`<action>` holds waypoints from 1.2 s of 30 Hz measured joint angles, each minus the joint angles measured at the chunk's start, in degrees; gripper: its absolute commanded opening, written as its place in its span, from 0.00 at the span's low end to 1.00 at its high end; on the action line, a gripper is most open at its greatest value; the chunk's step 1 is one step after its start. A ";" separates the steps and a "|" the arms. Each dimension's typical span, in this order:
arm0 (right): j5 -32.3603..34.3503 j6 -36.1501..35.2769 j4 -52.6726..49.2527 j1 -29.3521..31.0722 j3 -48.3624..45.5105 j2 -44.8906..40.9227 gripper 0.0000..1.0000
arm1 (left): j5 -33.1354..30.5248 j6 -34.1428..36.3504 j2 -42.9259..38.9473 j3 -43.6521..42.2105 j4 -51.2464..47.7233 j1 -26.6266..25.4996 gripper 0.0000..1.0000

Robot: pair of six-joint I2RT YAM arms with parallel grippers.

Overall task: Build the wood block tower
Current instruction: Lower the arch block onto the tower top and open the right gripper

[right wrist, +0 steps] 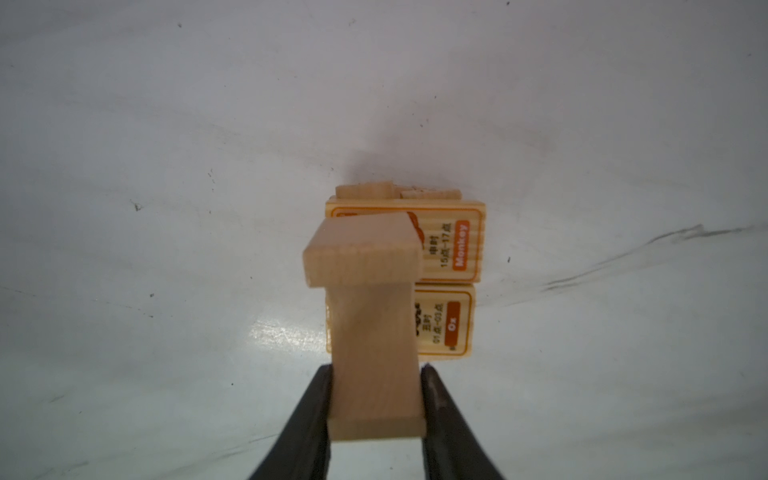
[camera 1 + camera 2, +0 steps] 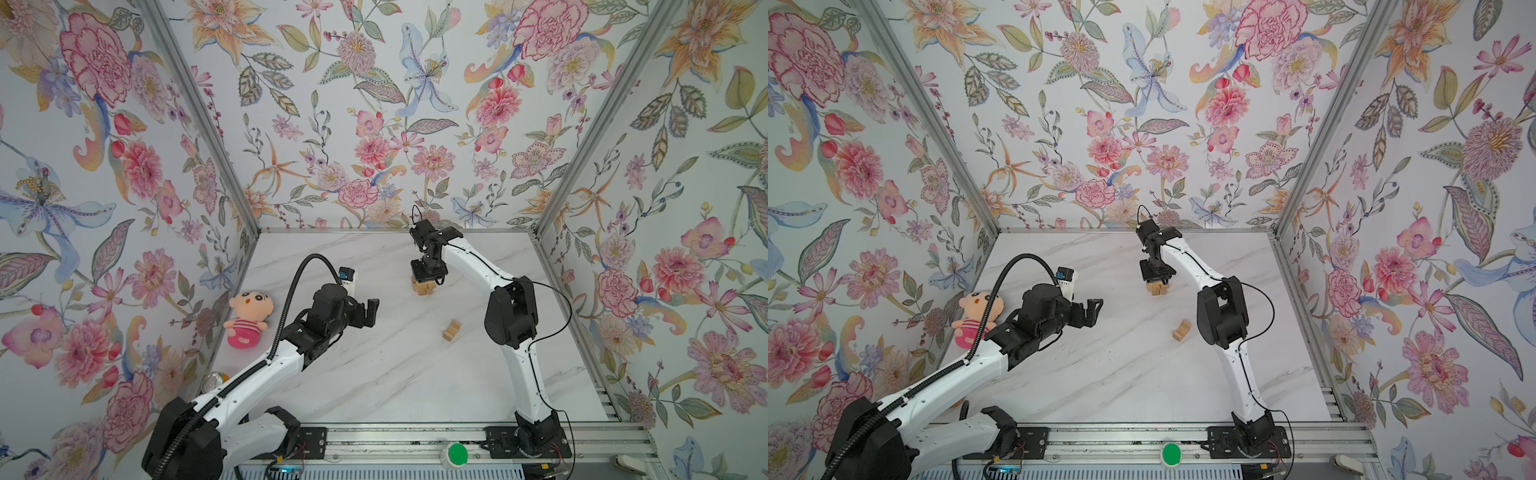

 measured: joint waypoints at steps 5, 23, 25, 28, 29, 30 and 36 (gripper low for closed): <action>-0.04 0.04 -0.22 0.00 0.74 0.68 0.35 | 0.02 0.00 -0.31 -0.26 0.20 0.13 0.99; 0.07 0.87 -1.27 -0.07 3.50 0.72 0.55 | 0.20 -0.02 -0.59 -0.59 0.44 0.55 0.99; 0.35 0.87 -1.33 -0.07 4.17 0.68 0.56 | 0.22 -0.02 -0.72 -0.59 0.44 0.68 0.99; 1.11 0.90 -1.62 -0.04 4.39 0.02 0.56 | 0.20 -0.02 -1.03 -0.59 0.46 0.72 0.99; 1.64 0.92 -1.75 -0.04 4.39 -0.59 0.56 | 0.20 -0.02 -1.11 -0.59 0.44 0.72 0.99; 2.29 1.09 -1.88 0.04 4.24 -1.31 0.58 | 0.20 -0.02 -1.22 -0.59 0.44 0.72 0.99; 7.93 2.91 -1.95 1.33 -2.84 -11.41 0.67 | 0.00 -0.59 -3.17 -1.86 0.35 0.72 0.99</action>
